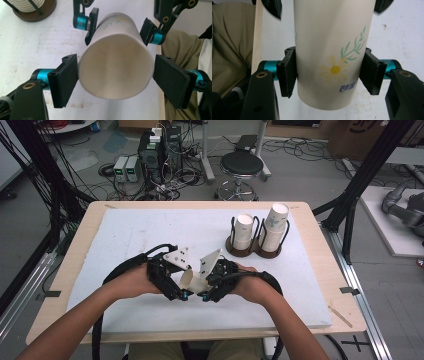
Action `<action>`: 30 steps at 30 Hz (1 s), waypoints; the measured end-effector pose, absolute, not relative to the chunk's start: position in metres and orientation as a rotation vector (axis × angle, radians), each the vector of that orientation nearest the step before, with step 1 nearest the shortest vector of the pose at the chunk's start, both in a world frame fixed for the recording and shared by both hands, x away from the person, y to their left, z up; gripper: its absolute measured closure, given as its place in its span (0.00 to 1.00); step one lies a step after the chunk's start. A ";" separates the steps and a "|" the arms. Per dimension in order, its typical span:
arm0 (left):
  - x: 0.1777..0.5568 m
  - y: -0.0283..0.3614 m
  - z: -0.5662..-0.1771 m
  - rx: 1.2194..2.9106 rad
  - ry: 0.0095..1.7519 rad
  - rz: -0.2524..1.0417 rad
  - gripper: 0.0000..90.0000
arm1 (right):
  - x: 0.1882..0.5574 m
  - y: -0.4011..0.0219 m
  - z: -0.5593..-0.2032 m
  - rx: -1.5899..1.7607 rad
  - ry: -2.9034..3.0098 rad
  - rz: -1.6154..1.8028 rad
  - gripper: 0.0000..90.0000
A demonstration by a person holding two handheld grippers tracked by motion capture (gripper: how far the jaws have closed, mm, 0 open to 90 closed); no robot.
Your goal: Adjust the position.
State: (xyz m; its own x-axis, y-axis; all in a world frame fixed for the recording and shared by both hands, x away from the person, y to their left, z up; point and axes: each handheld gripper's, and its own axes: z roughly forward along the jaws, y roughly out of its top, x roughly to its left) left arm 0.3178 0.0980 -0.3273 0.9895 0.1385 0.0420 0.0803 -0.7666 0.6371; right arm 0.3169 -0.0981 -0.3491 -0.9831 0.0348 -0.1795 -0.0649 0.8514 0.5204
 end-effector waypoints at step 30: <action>0.313 0.189 -0.375 1.868 0.565 0.241 0.22 | 0.312 -0.210 -0.392 0.508 2.508 1.412 0.42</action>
